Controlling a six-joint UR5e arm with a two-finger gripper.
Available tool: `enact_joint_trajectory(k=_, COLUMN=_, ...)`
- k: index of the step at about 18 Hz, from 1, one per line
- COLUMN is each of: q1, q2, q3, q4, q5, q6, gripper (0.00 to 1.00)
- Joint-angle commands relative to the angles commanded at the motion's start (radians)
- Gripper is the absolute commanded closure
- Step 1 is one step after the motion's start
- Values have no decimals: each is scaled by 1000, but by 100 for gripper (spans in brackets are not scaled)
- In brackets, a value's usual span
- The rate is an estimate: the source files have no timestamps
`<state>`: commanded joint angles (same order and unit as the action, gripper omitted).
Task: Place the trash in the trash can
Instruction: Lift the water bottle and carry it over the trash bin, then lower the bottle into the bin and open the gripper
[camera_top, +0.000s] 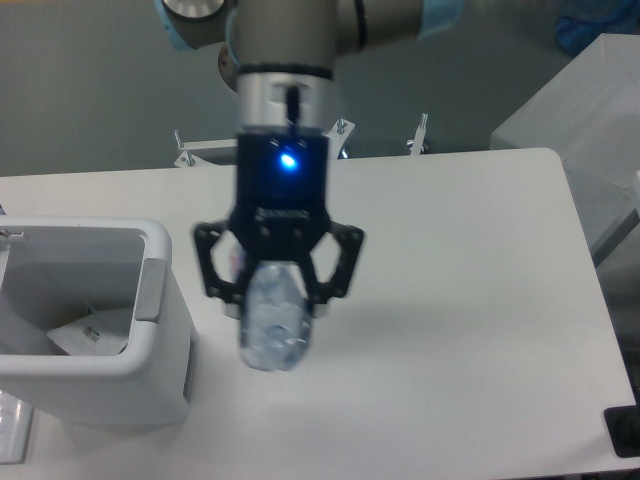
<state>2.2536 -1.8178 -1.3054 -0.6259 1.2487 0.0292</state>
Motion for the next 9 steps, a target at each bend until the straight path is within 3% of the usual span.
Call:
enact_joint_trajectory(k=5, q1=-107, q2=-8, q3=2, q4=0, q5=0, q6=-3, gripper=45)
enact_joint_trajectory(k=9, q1=-141, q2=-24, q3=2, q4=0, q5=0, q6=-5, gripper=45)
